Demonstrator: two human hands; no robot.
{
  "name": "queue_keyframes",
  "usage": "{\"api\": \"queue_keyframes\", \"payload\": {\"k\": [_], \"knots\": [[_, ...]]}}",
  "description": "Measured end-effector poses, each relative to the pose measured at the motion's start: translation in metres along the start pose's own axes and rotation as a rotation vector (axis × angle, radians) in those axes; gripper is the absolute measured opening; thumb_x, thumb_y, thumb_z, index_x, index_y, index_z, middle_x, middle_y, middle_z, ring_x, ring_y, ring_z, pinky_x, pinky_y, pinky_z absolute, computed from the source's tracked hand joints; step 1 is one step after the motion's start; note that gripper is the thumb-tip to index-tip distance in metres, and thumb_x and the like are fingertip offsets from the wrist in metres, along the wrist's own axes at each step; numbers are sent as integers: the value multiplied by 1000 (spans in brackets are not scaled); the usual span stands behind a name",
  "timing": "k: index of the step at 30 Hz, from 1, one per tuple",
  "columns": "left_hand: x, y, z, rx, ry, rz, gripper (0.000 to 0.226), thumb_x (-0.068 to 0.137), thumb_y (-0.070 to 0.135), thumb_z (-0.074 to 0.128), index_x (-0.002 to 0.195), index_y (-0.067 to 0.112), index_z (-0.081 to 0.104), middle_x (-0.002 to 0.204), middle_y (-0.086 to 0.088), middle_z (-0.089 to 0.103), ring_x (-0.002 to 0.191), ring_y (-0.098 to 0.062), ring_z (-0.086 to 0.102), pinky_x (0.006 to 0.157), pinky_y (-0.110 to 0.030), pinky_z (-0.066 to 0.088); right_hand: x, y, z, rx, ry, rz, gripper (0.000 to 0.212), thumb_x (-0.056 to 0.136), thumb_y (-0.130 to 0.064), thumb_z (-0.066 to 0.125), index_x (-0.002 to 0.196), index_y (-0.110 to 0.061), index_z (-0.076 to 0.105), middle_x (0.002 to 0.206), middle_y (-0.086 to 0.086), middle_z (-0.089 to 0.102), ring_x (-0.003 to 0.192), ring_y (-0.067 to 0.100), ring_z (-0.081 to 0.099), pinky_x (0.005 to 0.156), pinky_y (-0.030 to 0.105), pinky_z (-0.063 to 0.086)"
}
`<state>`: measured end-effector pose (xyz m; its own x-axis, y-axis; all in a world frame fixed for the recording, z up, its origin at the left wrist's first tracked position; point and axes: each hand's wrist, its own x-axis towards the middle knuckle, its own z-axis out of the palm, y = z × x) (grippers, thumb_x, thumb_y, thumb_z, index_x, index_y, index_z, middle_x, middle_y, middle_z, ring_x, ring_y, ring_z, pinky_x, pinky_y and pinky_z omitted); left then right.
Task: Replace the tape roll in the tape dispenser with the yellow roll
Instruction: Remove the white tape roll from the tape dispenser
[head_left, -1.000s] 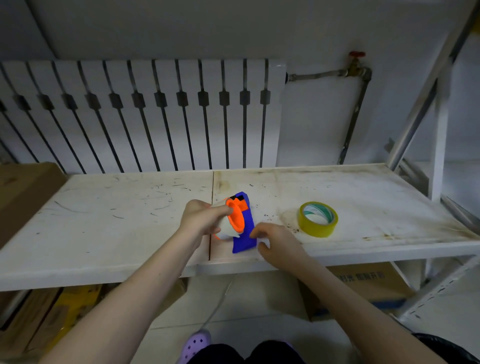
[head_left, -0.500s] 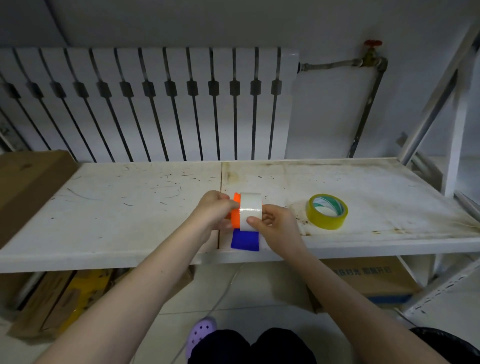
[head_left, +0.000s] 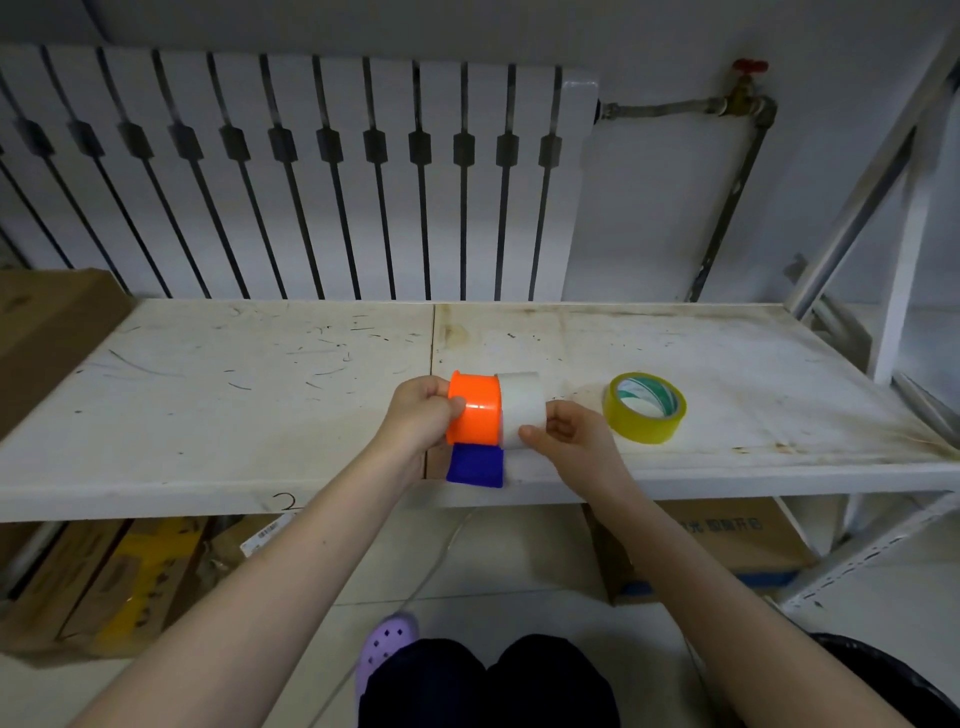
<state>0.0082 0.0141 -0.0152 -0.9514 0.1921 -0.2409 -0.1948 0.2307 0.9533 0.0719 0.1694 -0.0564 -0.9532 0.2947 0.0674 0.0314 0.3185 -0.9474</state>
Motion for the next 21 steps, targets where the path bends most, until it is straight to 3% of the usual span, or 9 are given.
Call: {"api": "queue_keyframes", "payload": {"k": [3, 6, 9, 11, 13, 17, 21], "knots": [[1, -2, 1, -4, -3, -14, 17, 94, 8, 51, 80, 17, 51, 86, 1, 56, 81, -15, 55, 77, -36, 50, 2, 9, -11, 0, 145, -12, 8, 89, -2, 53, 86, -7, 59, 81, 1, 62, 74, 14, 60, 62, 14, 47], [4, -1, 3, 14, -5, -18, 16, 95, 7, 49, 81, 16, 50, 85, 0, 55, 75, -13, 52, 79, -37, 49, 6, 17, -25, -153, 239, -68, 9, 86, 3, 48, 91, 10, 53, 80, 17, 57, 69, 31, 47, 62, 30, 42], [-2, 5, 12, -29, -26, 0, 12, 96, 1, 43, 91, 10, 49, 81, -2, 53, 70, -12, 49, 62, -26, 43, 5, 15, -41, -327, 269, -195, 13, 87, 0, 48, 92, 2, 60, 83, 19, 61, 75, 30, 53, 65, 42, 47], [-5, 8, 19, -53, -35, 14, 13, 96, -2, 41, 95, 8, 49, 78, -2, 51, 67, -12, 48, 52, -21, 42, 9, 18, -56, -398, 375, -245, 20, 88, -1, 48, 99, -4, 65, 87, 8, 64, 80, 24, 55, 71, 38, 49], [-7, 10, 26, -65, -42, 19, 14, 96, -3, 42, 93, 8, 50, 78, -2, 52, 69, -12, 49, 46, -15, 45, 19, 29, -75, -490, 520, -235, 27, 89, -5, 47, 108, -5, 66, 97, 8, 67, 93, 27, 57, 81, 36, 49], [-2, 10, 40, -29, -56, 37, 14, 95, -1, 45, 93, 8, 54, 80, 1, 53, 73, -11, 51, 61, -21, 43, 36, 62, -116, -555, 670, -19, 31, 93, -9, 44, 117, -8, 63, 116, 20, 60, 105, 39, 53, 89, 40, 43], [9, 9, 51, 21, -49, 65, 20, 94, -2, 47, 85, 12, 58, 81, 2, 54, 79, -14, 52, 78, -33, 47, 43, 82, -151, -625, 752, 136, 33, 94, -13, 41, 121, -15, 61, 117, 19, 58, 104, 41, 54, 83, 45, 46]]}}
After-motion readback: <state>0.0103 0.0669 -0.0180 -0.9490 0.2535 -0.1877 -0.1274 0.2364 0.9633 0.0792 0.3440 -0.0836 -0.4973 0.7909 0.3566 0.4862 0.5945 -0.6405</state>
